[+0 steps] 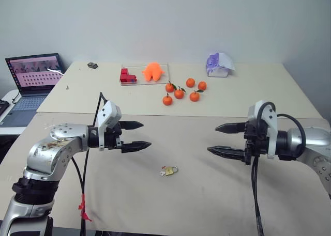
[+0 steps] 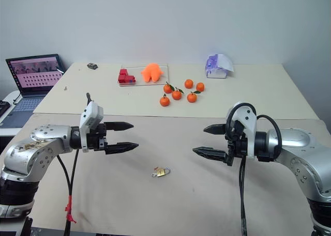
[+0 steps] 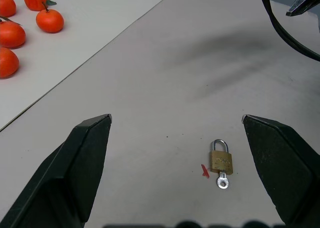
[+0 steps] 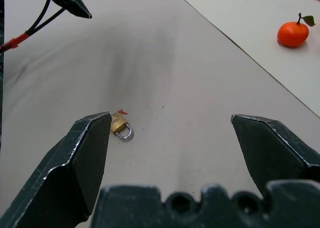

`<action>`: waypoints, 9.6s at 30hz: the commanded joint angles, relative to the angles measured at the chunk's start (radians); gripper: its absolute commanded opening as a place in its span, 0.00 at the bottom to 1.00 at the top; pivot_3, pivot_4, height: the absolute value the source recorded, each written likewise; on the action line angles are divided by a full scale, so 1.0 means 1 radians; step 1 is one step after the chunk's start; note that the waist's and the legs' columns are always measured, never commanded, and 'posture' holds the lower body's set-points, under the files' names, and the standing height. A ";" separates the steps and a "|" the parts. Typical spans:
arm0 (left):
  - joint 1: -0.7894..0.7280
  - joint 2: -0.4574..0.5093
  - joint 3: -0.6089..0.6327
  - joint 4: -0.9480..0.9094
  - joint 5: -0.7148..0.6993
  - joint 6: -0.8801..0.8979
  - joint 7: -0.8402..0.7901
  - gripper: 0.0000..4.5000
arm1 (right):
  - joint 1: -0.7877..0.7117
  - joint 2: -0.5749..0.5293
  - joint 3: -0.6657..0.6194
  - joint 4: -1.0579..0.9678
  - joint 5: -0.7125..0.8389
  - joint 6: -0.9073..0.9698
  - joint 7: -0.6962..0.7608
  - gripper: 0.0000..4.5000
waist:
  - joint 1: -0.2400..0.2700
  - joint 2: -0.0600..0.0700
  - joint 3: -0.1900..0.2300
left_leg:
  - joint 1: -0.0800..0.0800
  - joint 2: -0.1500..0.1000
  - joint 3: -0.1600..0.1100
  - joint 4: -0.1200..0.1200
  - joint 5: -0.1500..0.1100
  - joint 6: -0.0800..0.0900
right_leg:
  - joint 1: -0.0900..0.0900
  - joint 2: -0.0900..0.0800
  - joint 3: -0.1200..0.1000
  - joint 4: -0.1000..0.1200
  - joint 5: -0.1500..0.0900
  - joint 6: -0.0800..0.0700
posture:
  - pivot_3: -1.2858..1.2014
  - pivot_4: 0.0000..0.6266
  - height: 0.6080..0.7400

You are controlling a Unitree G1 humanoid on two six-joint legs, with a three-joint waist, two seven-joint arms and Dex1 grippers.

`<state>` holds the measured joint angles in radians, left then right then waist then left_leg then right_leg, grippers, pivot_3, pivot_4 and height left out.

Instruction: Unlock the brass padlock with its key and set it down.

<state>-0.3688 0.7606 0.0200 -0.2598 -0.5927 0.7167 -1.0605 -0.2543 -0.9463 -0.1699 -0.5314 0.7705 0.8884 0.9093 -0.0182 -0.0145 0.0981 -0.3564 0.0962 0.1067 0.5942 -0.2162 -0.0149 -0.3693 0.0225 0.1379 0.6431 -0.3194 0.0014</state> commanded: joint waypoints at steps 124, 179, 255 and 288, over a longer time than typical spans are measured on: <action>-0.316 -0.196 0.061 0.272 -0.340 0.550 0.114 0.75 | -0.097 0.326 0.334 0.066 -0.838 -0.829 -0.120 0.20 | 0.001 0.007 -0.003 | 0.001 -0.001 -0.021 -0.003 0.006 -0.010 | 0.003 0.004 -0.015 0.004 -0.001 -0.008 | 0.52 0.24 0.61; -0.373 -0.260 0.034 0.351 -0.306 0.512 0.098 0.01 | -0.101 0.327 0.331 -0.086 -0.785 -0.639 -0.120 0.20 | 0.000 0.005 -0.002 | 0.000 -0.001 -0.021 -0.003 0.006 -0.010 | 0.003 0.004 -0.015 0.004 -0.002 -0.006 | 0.52 0.24 0.61; -0.280 -0.306 -0.172 0.287 0.165 -0.365 -0.065 0.01 | -0.104 0.309 0.333 -0.111 -0.762 -0.583 -0.129 0.20 | 0.002 0.005 -0.001 | -0.009 -0.002 -0.021 -0.002 0.004 -0.007 | 0.002 0.003 -0.015 0.002 -0.002 -0.006 | 0.52 0.24 0.61; -0.321 -0.261 0.009 0.238 -0.311 0.405 0.014 0.78 | -0.112 0.300 0.340 -0.105 -0.761 -0.581 -0.125 0.20 | 0.002 0.007 -0.002 | -0.010 -0.001 -0.023 -0.001 0.005 -0.007 | 0.001 0.004 -0.016 0.003 -0.002 -0.006 | 0.52 0.24 0.61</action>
<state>-0.6620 0.5021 0.0247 -0.0069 -0.9030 1.1338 -1.0509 -0.3410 -0.6431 0.1826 -0.6000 0.0037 0.3179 0.7879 -0.0158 -0.0075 0.0959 -0.3666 0.0947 0.0837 0.5929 -0.2116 -0.0216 -0.3685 0.0264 0.1216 0.6458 -0.3212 -0.0046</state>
